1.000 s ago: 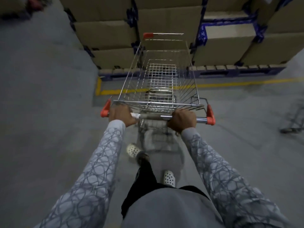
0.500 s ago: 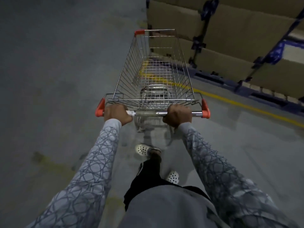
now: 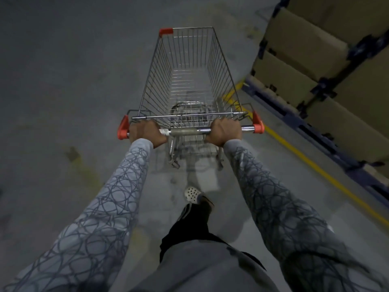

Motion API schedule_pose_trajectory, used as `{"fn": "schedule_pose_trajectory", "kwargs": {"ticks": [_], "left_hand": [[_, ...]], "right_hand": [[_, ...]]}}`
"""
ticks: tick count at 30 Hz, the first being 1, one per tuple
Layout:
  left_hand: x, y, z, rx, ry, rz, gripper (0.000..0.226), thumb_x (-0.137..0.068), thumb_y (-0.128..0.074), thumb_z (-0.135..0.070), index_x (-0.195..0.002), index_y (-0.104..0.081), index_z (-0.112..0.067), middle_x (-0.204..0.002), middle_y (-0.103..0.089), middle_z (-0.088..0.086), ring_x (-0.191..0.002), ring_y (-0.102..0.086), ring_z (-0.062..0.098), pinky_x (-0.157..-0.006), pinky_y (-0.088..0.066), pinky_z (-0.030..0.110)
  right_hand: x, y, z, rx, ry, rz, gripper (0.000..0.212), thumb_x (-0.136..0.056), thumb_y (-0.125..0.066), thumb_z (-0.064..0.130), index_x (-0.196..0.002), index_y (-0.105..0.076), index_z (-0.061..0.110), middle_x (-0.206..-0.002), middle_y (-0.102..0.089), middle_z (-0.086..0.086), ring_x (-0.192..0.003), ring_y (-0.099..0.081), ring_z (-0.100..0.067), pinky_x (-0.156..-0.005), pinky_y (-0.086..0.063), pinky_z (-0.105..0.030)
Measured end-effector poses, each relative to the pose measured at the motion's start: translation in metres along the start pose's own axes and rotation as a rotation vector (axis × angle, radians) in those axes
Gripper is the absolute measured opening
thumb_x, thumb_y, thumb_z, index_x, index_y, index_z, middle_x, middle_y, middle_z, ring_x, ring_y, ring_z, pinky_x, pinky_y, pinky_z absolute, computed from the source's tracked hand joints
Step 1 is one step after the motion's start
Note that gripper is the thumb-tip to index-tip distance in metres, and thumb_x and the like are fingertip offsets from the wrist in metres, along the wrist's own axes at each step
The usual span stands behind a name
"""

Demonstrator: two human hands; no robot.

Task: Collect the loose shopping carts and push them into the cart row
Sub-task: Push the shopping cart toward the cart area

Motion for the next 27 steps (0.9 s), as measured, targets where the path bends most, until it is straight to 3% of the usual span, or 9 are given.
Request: {"fn": "schedule_pose_trajectory", "kwargs": {"ticks": [3,7,13,18,27], "left_hand": [[-0.041,0.006,0.019,0.017,0.047,0.004,0.05,-0.058,-0.039,-0.058,-0.076,-0.069,-0.021,-0.082,-0.07,0.004,-0.083,-0.068,0.031,-0.08,-0.051,0.034],[-0.1,0.004,0.053,0.04,0.13,-0.003,0.033,-0.066,-0.055,-0.049,-0.076,-0.069,-0.021,-0.082,-0.071,0.005,-0.081,-0.068,0.031,-0.083,-0.05,0.035],[-0.175,0.01,0.087,0.042,0.194,0.075,0.044,-0.066,-0.048,-0.058,-0.083,-0.067,-0.022,-0.095,-0.072,0.006,-0.094,-0.067,0.032,-0.092,-0.048,0.04],[-0.226,0.019,0.114,0.059,0.223,0.19,0.034,-0.072,-0.056,-0.055,-0.084,-0.054,-0.023,-0.102,-0.071,0.006,-0.098,-0.066,0.031,-0.092,-0.049,0.042],[-0.342,0.037,0.195,0.018,0.324,0.227,0.037,-0.066,-0.053,-0.053,-0.084,-0.063,-0.022,-0.098,-0.071,0.004,-0.092,-0.067,0.029,-0.086,-0.05,0.037]], "right_hand": [[-0.054,0.012,0.022,0.037,0.044,-0.015,0.045,-0.078,-0.061,0.052,-0.105,-0.069,0.017,-0.103,-0.07,-0.009,-0.094,-0.067,-0.03,-0.075,-0.045,-0.035],[-0.126,0.023,0.049,0.065,0.099,-0.031,0.039,-0.076,-0.064,0.048,-0.098,-0.071,0.017,-0.098,-0.071,-0.008,-0.091,-0.068,-0.03,-0.072,-0.042,-0.034],[-0.218,0.043,0.086,0.088,0.152,-0.027,0.047,-0.076,-0.065,0.056,-0.103,-0.069,0.017,-0.098,-0.071,-0.007,-0.091,-0.068,-0.03,-0.077,-0.049,-0.036],[-0.281,0.059,0.12,0.073,0.213,-0.002,0.047,-0.078,-0.063,0.056,-0.1,-0.072,0.016,-0.102,-0.072,-0.011,-0.097,-0.068,-0.033,-0.08,-0.047,-0.037],[-0.417,0.082,0.208,0.092,0.304,-0.013,0.05,-0.079,-0.059,0.059,-0.104,-0.069,0.017,-0.102,-0.071,-0.011,-0.092,-0.068,-0.032,-0.079,-0.045,-0.036]]}}
Point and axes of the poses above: each hand's wrist, its own x-axis away from the middle knuckle, its own y-axis out of the back of the hand, z = x × y, the point moved 9 cm from there along -x, towards the middle knuckle
